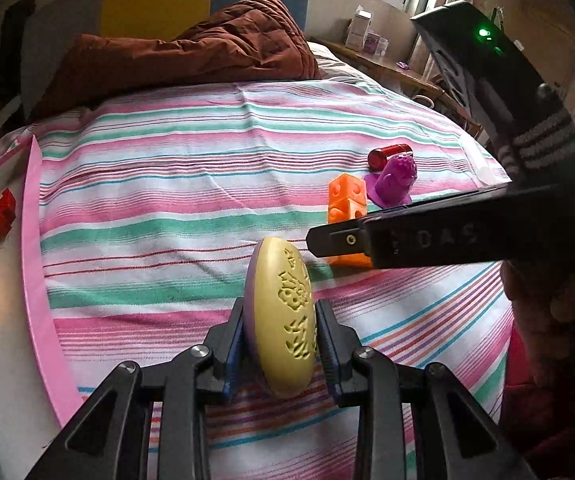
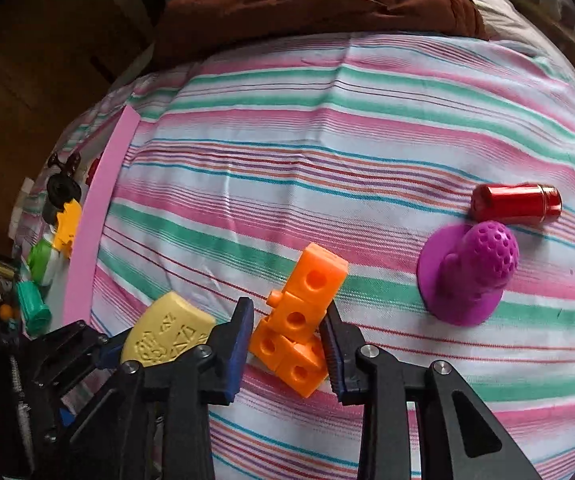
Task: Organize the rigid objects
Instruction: 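Grasp the orange cube blocks with the right gripper while the left gripper holds the egg, then carry the yellow egg into the white tray with the left gripper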
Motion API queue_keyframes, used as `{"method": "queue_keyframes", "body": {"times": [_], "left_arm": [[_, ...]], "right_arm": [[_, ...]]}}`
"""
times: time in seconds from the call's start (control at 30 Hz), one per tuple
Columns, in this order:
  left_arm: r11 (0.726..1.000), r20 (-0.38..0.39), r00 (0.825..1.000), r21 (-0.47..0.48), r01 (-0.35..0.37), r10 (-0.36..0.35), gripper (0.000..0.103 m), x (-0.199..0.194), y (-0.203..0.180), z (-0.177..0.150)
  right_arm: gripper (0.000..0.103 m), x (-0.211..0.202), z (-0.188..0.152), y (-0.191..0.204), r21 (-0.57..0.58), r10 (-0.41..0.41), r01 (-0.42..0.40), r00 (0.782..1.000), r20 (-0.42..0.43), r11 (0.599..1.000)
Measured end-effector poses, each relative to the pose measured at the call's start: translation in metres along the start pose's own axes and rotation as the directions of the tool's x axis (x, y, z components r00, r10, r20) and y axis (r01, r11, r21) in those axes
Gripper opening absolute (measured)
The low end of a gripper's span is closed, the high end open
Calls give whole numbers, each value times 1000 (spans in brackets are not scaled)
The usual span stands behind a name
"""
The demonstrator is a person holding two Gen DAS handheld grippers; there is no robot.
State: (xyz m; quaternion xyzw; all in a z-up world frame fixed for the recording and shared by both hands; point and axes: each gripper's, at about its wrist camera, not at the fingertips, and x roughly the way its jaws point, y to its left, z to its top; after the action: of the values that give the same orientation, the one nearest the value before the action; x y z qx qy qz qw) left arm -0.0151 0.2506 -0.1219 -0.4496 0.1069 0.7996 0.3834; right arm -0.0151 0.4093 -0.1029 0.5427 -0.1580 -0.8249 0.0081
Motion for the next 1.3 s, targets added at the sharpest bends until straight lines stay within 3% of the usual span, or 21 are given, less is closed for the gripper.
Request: {"method": "queue_keyframes", "body": {"times": [0.5,0.6,0.8,0.97,1.3], "left_arm": [[999,-7,999,-7,-41,41,32,-9,-6,-5],[999,20,999,-3,-43,43,29,-20,-8,-1],[999,55,998,-2,-40,40,28,-39,-10,3],[999,75,996,-4,-48,48,28,-50,-10,4],[998,149,987,-11,-66,67,28,-83,-8,12]], "right_arm": [[36,1,-1,2,-24,-28,29,999,45,999],[35,4,2,1,-16,-17,18,999,49,1000],[33,9,1,14,-83,-83,87,995,52,993],[33,8,1,10,-68,-62,65,997,51,996],[33,11,-1,20,-115,-95,102,993,66,988]]}}
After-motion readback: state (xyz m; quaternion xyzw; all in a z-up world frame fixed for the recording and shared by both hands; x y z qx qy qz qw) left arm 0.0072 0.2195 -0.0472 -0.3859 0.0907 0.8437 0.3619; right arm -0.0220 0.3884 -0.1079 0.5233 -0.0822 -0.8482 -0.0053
